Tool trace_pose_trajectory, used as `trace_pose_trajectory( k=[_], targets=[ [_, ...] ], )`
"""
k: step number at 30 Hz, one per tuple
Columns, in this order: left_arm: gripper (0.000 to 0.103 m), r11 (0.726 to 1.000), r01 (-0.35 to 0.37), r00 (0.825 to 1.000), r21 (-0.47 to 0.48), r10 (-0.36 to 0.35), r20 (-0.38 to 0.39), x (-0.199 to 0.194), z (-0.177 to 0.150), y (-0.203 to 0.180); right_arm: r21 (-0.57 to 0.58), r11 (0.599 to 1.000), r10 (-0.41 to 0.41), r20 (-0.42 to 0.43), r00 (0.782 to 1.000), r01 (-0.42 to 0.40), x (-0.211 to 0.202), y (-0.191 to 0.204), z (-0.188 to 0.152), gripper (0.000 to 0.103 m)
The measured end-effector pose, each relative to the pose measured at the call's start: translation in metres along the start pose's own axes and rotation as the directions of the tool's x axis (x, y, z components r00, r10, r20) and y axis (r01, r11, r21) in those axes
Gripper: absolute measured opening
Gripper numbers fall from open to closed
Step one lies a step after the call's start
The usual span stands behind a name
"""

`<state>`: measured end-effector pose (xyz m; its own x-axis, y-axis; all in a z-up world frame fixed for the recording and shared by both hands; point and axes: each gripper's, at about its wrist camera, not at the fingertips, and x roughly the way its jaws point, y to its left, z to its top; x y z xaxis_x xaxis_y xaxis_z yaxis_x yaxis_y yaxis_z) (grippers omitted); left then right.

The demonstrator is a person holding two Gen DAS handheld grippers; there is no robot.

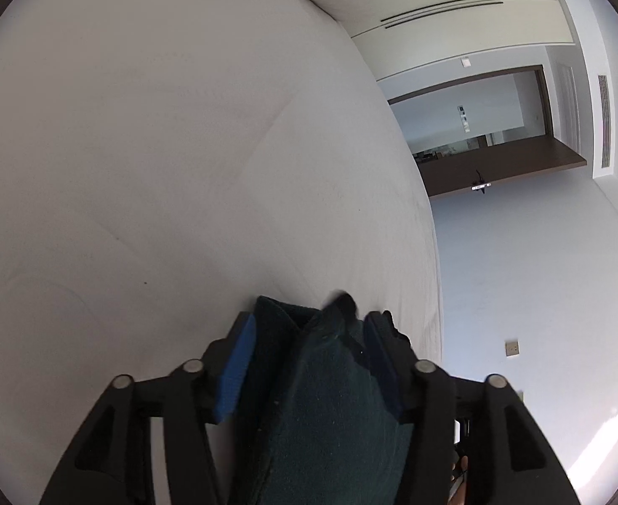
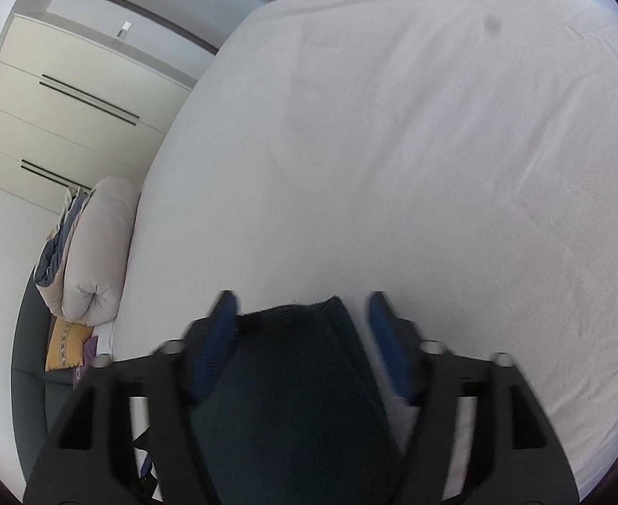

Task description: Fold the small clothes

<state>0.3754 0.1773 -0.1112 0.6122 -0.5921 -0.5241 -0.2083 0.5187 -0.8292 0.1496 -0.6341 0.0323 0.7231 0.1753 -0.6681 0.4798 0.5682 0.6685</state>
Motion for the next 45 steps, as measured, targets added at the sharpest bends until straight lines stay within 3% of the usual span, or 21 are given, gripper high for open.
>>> trace_pose_trajectory(
  k=[1,3,6,12,17,21,25,26,30,35,42,44,45],
  targets=[
    [0.061,1.0,0.002,1.0,0.006,-0.002,0.002,-0.002,-0.001,0.0,0.005,1.0,0.011,0.035,0.999,-0.011,-0.003,-0.002,0.001,0.082],
    [0.061,0.999,0.01,1.0,0.031,-0.01,-0.008,-0.007,-0.009,-0.003,-0.011,1.0,0.017,0.025,1.0,-0.016,-0.005,-0.005,0.001,0.082],
    [0.061,0.99,-0.008,1.0,0.144,0.007,0.006,-0.025,-0.035,-0.019,-0.063,0.998,0.003,0.028,1.0,-0.001,-0.017,-0.006,-0.006,0.082],
    [0.061,0.938,-0.129,0.991,0.322,0.129,0.023,-0.052,-0.103,-0.022,-0.246,0.967,-0.056,0.017,0.998,0.059,-0.045,-0.003,-0.042,0.08],
    [0.061,0.94,-0.146,0.987,0.31,0.158,-0.014,-0.058,-0.128,0.001,-0.364,0.926,-0.107,0.007,0.994,0.102,-0.054,-0.008,-0.074,0.077],
    [0.061,0.926,-0.177,0.982,0.334,0.189,-0.002,-0.059,-0.145,0.01,-0.459,0.877,-0.153,0.016,0.988,0.143,-0.069,-0.024,-0.108,0.072],
    [0.061,0.903,-0.206,0.977,0.378,0.211,0.027,-0.055,-0.151,0.002,-0.497,0.852,-0.175,0.017,0.984,0.161,-0.098,-0.044,-0.127,0.06],
    [0.059,0.893,-0.217,0.975,0.394,0.222,0.035,-0.054,-0.152,0.0,-0.498,0.852,-0.179,0.015,0.984,0.162,-0.098,-0.045,-0.128,0.056],
    [0.037,0.877,-0.239,0.968,0.418,0.248,0.033,-0.05,-0.157,0.0,-0.482,0.861,-0.174,0.022,0.985,0.163,-0.113,-0.056,-0.124,0.052],
    [0.029,0.88,-0.246,0.968,0.407,0.247,0.051,-0.056,-0.158,0.004,-0.37,0.922,-0.122,0.011,0.992,0.117,-0.123,-0.075,-0.105,0.05],
    [0.015,0.855,-0.264,0.962,0.447,0.268,0.057,-0.056,-0.164,-0.001,-0.463,0.877,-0.161,-0.034,0.986,0.127,-0.105,-0.064,-0.109,0.049],
    [0.014,0.851,-0.269,0.96,0.451,0.272,0.06,-0.057,-0.165,-0.001,-0.491,0.861,-0.174,-0.043,0.984,0.131,-0.101,-0.059,-0.112,0.03],
    [0.013,0.848,-0.272,0.96,0.455,0.274,0.063,-0.057,-0.166,-0.002,-0.5,0.857,-0.179,-0.053,0.982,0.129,-0.099,-0.057,-0.113,0.029]
  ],
)
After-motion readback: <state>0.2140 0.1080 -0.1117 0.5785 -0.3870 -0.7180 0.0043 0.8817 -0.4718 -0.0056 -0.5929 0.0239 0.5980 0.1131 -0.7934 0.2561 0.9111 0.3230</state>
